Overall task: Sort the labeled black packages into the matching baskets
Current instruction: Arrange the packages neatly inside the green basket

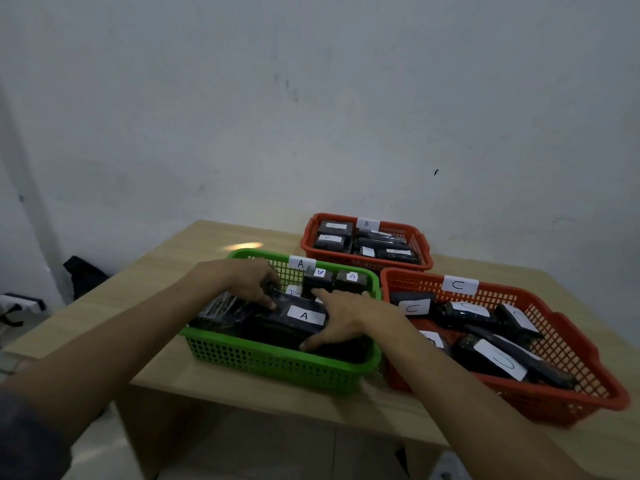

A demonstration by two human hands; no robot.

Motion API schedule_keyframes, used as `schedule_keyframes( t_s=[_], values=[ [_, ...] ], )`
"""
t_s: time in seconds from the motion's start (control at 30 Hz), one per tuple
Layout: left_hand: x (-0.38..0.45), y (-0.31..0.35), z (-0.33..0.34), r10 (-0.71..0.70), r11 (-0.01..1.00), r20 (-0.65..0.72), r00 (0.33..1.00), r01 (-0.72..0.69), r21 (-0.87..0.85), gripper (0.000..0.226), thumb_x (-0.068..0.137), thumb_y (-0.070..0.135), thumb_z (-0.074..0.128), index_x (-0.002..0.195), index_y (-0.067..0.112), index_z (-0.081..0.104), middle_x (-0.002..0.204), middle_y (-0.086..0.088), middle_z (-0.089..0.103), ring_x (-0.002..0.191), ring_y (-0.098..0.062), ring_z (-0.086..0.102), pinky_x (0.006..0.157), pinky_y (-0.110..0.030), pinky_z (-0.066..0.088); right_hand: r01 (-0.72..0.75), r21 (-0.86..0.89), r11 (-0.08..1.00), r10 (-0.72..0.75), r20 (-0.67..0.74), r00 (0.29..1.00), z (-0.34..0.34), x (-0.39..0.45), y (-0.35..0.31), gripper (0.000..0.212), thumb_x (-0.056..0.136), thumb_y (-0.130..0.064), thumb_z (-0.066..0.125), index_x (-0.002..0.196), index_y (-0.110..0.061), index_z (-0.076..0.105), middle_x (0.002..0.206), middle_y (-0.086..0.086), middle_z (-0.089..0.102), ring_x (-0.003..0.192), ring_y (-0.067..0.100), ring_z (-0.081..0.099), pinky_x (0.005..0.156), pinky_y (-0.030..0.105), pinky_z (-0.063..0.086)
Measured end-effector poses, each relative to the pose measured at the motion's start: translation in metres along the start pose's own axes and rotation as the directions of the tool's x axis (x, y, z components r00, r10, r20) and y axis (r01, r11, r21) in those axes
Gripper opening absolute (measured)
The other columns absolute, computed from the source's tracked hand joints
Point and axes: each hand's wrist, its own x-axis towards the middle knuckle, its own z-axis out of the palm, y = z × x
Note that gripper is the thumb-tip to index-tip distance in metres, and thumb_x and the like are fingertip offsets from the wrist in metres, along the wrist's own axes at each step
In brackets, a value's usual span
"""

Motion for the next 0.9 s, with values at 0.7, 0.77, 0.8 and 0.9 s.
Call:
schedule_keyframes(
  t_s=[0.7,0.77,0.8,0.9],
  values=[
    [-0.006,0.001,0.002,-0.099,0.992,0.052,0.994,0.095,0.08,0.069,0.092,0.043,0.057,0.153,0.026,0.029,0.163,-0.003,0.013,0.144,-0.03,0.028,0.113,-0.04,0.028,0.176,-0.059,0.983,-0.185,-0.233,0.955,0.002,0.012,-0.021,0.082,0.078,-0.071,0.057,0.15,-0.037,0.037,0.104,0.001,0.042,0.095,0.021,0.046,0.076,0.039,0.042],
    [-0.006,0.003,0.003,-0.108,0.99,0.044,0.993,0.104,0.094,0.069,0.091,0.043,0.059,0.151,0.027,0.032,0.162,-0.004,0.016,0.142,-0.03,0.031,0.112,-0.04,0.031,0.188,-0.075,0.979,-0.201,-0.228,0.953,-0.007,0.01,-0.024,0.079,0.077,-0.07,0.059,0.146,-0.033,0.046,0.106,0.001,0.049,0.095,0.021,0.05,0.079,0.041,0.048],
    [-0.005,0.003,0.003,-0.115,0.989,0.04,0.993,0.11,0.103,0.069,0.09,0.043,0.061,0.151,0.027,0.033,0.161,-0.004,0.017,0.141,-0.03,0.032,0.112,-0.04,0.032,0.194,-0.094,0.976,-0.211,-0.237,0.948,-0.012,0.01,-0.026,0.078,0.076,-0.069,0.06,0.144,-0.031,0.05,0.103,0.0,0.052,0.092,0.021,0.052,0.078,0.041,0.05],
    [-0.002,0.006,0.003,-0.132,0.985,0.037,0.991,0.126,0.121,0.07,0.088,0.042,0.063,0.151,0.028,0.034,0.162,-0.003,0.016,0.142,-0.03,0.032,0.11,-0.04,0.033,0.2,-0.122,0.972,-0.224,-0.238,0.945,-0.025,0.009,-0.036,0.075,0.076,-0.068,0.063,0.138,-0.025,0.059,0.076,-0.007,0.05,0.07,0.011,0.05,0.068,0.034,0.046]
  ],
)
